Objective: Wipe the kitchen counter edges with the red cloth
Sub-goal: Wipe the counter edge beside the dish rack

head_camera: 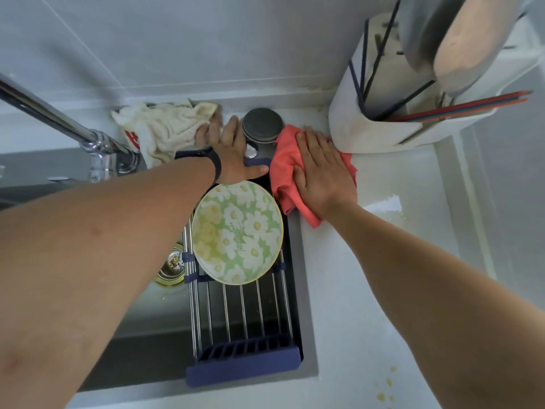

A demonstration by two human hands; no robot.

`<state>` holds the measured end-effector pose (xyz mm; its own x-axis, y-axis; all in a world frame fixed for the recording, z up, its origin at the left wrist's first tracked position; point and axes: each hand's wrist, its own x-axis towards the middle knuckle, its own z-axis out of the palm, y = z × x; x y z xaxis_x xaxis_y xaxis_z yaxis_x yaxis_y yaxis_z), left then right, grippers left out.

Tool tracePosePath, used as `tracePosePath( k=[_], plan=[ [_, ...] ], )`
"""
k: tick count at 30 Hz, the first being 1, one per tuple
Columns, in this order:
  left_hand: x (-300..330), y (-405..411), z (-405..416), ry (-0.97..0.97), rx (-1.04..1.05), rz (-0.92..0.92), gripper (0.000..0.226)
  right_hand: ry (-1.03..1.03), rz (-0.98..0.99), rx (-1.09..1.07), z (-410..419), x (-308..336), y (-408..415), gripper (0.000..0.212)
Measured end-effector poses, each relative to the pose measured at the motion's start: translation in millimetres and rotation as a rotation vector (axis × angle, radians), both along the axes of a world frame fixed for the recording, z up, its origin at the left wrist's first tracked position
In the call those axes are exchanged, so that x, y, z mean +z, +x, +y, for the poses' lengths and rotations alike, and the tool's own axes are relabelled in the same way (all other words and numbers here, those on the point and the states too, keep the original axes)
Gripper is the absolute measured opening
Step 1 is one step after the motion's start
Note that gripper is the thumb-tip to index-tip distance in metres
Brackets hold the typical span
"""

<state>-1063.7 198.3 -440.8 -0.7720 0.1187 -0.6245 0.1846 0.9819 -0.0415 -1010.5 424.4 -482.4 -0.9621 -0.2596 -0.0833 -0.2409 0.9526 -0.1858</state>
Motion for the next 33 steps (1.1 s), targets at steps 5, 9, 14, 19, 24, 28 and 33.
tracePosePath(
  k=[5,9,14,19,24,28,33],
  plan=[
    [-2,1,-3,0.013,-0.002,0.051,0.114,-0.013,0.000,-0.003,-1,0,1,0.065],
    [-4,5,-2,0.007,-0.002,0.124,0.118,-0.056,0.027,-0.034,2,-1,28,0.067],
    [0,11,3,-0.078,-0.001,0.144,0.115,-0.035,-0.004,-0.093,29,1,112,0.069],
    [29,57,37,0.074,0.169,0.329,0.070,-0.044,-0.048,-0.134,48,8,176,0.068],
    [35,168,123,0.749,0.404,0.446,0.044,-0.085,-0.091,-0.174,53,12,222,0.068],
    [14,242,172,0.873,0.384,0.408,0.042,-0.132,-0.096,-0.252,63,13,242,0.065],
    [-25,247,157,0.622,0.173,0.605,0.049,-0.113,-0.066,-0.280,68,14,241,0.065]
  ],
)
